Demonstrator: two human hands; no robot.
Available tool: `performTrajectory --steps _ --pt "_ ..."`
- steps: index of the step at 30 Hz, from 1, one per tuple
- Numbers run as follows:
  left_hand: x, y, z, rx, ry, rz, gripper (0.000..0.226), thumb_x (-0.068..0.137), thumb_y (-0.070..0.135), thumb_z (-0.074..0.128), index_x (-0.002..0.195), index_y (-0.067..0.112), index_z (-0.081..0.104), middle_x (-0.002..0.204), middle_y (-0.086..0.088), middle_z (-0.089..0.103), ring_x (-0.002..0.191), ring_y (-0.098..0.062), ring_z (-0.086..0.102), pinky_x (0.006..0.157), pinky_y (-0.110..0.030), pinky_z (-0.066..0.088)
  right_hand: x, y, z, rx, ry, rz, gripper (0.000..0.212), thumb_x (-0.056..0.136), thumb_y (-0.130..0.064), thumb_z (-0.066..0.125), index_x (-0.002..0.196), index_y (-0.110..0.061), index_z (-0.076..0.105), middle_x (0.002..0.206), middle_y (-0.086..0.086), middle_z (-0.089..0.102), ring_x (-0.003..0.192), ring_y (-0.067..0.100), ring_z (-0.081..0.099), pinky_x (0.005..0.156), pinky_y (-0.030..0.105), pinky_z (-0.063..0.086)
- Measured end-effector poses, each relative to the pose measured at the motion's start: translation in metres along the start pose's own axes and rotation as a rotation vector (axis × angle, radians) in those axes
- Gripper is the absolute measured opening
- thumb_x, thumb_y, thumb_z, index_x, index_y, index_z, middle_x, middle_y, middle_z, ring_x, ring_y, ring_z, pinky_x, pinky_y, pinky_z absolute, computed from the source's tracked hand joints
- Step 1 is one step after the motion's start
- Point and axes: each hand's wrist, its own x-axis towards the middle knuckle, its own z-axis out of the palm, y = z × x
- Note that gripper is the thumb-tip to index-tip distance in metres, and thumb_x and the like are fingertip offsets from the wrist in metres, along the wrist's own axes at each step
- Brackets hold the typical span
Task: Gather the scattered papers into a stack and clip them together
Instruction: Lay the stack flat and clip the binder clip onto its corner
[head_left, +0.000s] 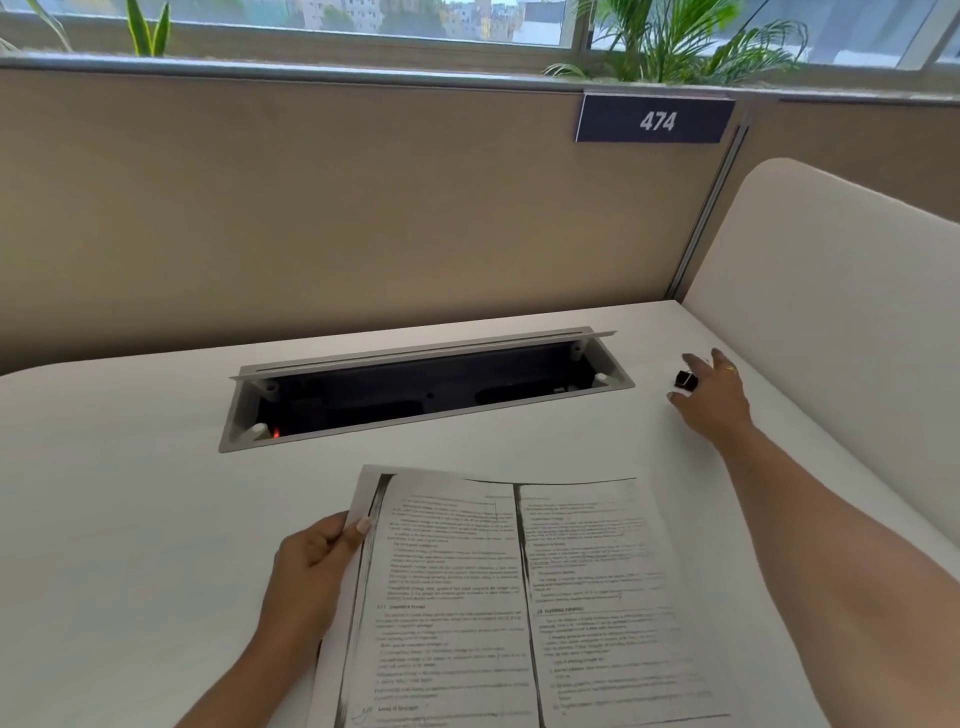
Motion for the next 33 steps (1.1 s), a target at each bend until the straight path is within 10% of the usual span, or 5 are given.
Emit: performTrajectory --steps 17,33 --pt "-0.001 0.001 0.003 -0.001 0.014 -0.011 0.020 0.090 0.020 0.054 0.085 0.017 0.072 0.077 -0.004 0.076 0.073 -0.026 0.071 0.069 -0.035 0.055 -0.001 0.001 0.013 0.024 0.095 0.019 0.034 0.086 -0.003 0.057 0.119 0.002 0.056 0.119 0.024 0.055 0.114 0.036 0.048 0.091 0.038 0.037" --pt "-0.079 -0.007 -0.041 -0.096 0.070 -0.208 0.019 0.091 0.017 0.055 0.082 0.011 0.070 0.087 -0.014 0.072 0.085 -0.034 0.066 0.089 -0.051 0.051 -0.164 -0.080 -0.020 0.661 -0.083 0.109 0.011 0.079 -0.005 0.069 0.084 -0.009 0.060 0.087 0.014 0.068 0.079 0.026 0.066 0.066 0.022 0.052"
